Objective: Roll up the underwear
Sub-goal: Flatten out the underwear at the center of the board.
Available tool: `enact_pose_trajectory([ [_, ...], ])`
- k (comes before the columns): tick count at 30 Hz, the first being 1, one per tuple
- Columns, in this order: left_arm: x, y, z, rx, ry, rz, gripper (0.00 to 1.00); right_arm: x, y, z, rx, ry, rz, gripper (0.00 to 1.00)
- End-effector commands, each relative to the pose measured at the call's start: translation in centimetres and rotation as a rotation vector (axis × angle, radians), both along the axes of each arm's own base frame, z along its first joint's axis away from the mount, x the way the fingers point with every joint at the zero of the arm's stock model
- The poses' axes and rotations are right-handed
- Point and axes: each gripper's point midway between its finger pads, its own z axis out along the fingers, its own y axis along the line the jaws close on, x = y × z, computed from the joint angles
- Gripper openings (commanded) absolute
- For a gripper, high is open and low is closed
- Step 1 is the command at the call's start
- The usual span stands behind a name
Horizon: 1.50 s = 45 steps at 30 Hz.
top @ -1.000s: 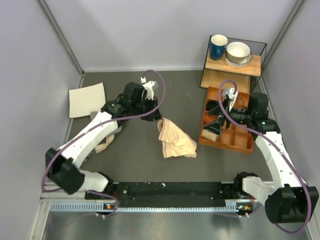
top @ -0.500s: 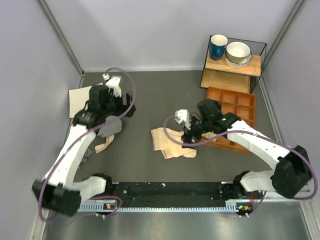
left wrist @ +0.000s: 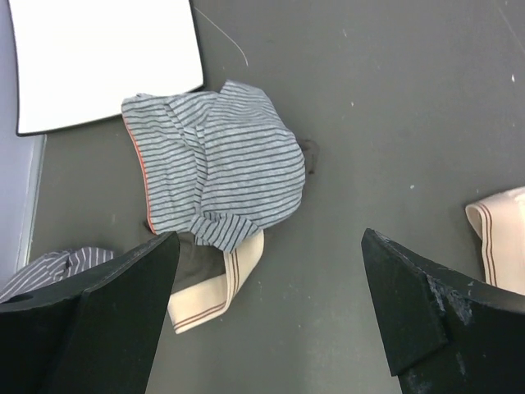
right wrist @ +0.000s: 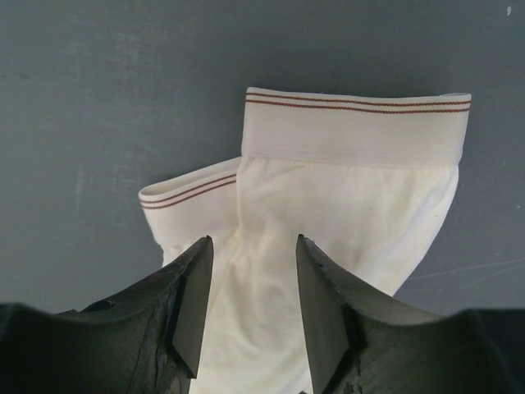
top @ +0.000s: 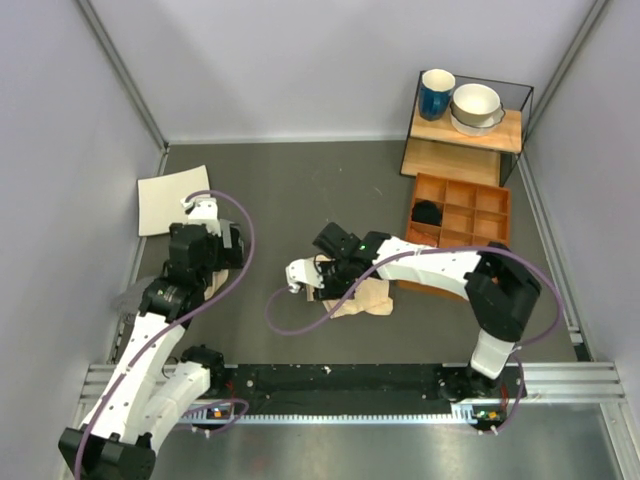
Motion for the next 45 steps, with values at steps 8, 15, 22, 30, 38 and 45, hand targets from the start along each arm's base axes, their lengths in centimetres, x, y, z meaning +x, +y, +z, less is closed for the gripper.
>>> enact_pose_trajectory([
  [8, 0.9, 0.2, 3.0, -0.016, -0.122, 0.018, 0.98, 0.5, 1.7, -2.0, -0.074, -0.053, 0.031, 0.41],
  [15, 0.9, 0.2, 3.0, -0.017, -0.121, 0.019, 0.98, 1.0, 1.3, -3.9, -0.136, -0.058, 0.016, 0.30],
  [22, 0.9, 0.1, 2.9, -0.020, -0.117, 0.010, 0.98, 1.2, 1.2, -2.9, -0.123, -0.076, 0.010, 0.15],
  [30, 0.9, -0.1, 2.8, -0.024, -0.116, -0.002, 0.98, 1.0, 1.4, -1.5, -0.106, -0.066, 0.012, 0.34],
  [38, 0.9, -0.4, 2.8, -0.029, -0.113, -0.013, 0.98, 1.6, 1.2, -1.3, -0.112, -0.058, 0.008, 0.31],
  [45, 1.0, -0.5, 2.7, -0.031, -0.112, -0.022, 0.98, 1.5, 0.7, -3.1, -0.152, -0.022, 0.003, 0.27],
])
